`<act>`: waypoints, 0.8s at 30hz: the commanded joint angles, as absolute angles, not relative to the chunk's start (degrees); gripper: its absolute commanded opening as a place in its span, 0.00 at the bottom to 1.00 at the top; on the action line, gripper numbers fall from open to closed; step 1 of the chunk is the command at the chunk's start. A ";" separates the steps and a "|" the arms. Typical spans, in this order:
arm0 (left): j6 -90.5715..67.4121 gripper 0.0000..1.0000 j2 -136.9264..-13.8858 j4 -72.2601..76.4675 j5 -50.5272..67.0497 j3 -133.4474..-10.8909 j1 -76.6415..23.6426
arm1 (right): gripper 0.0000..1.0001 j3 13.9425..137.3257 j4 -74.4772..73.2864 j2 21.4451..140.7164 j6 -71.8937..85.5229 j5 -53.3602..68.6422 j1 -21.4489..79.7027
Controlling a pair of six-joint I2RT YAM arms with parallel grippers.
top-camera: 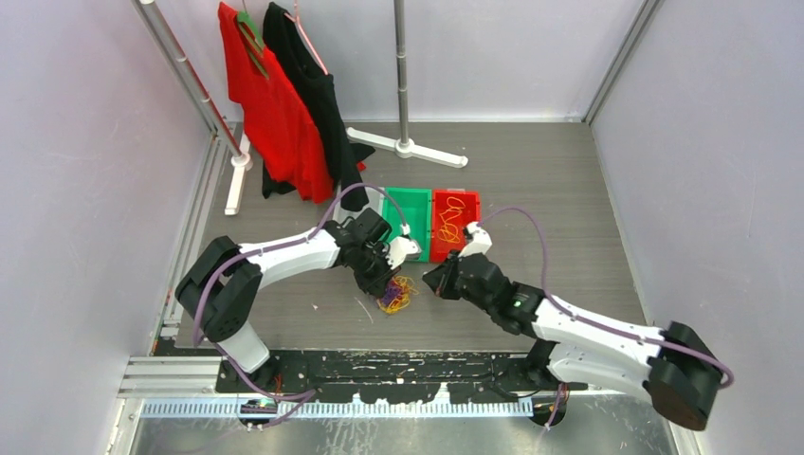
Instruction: Untangle the cables
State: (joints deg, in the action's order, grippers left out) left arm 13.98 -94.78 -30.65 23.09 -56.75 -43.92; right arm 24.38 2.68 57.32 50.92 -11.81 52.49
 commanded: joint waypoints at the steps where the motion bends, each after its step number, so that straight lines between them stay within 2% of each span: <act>1: 17.98 0.00 -90.81 -34.53 17.65 -55.79 -44.41 | 0.01 23.67 -7.49 48.22 49.34 -19.24 52.23; 4: 18.02 0.00 -88.16 -35.71 18.46 -54.94 -44.44 | 0.01 23.60 -7.75 45.53 48.52 -20.16 52.14; 5: 17.75 0.00 -87.46 -35.70 19.17 -54.63 -44.44 | 0.08 23.93 -7.17 46.25 47.99 -20.21 52.18; 7: 17.10 0.00 -86.88 -35.68 20.25 -54.41 -44.39 | 0.44 24.99 -5.08 49.87 46.94 -18.81 52.25; 8: 16.62 0.00 -87.04 -35.61 20.18 -54.57 -44.46 | 0.52 25.43 -3.33 52.10 46.45 -16.83 52.48; 10: 16.15 0.00 -87.74 -35.60 19.91 -54.99 -44.46 | 0.60 25.92 1.43 56.66 45.88 -14.94 53.37; 14: 16.23 0.00 -88.27 -35.01 19.63 -54.62 -44.45 | 0.61 27.92 7.73 66.97 45.32 -13.85 54.95; 18: 16.54 0.00 -87.41 -33.82 19.50 -53.79 -44.42 | 0.50 29.73 13.16 74.35 46.24 -12.25 55.45; 24: 16.43 0.00 -87.62 -33.99 18.96 -53.96 -44.40 | 0.46 30.67 16.08 77.94 47.14 -10.99 56.13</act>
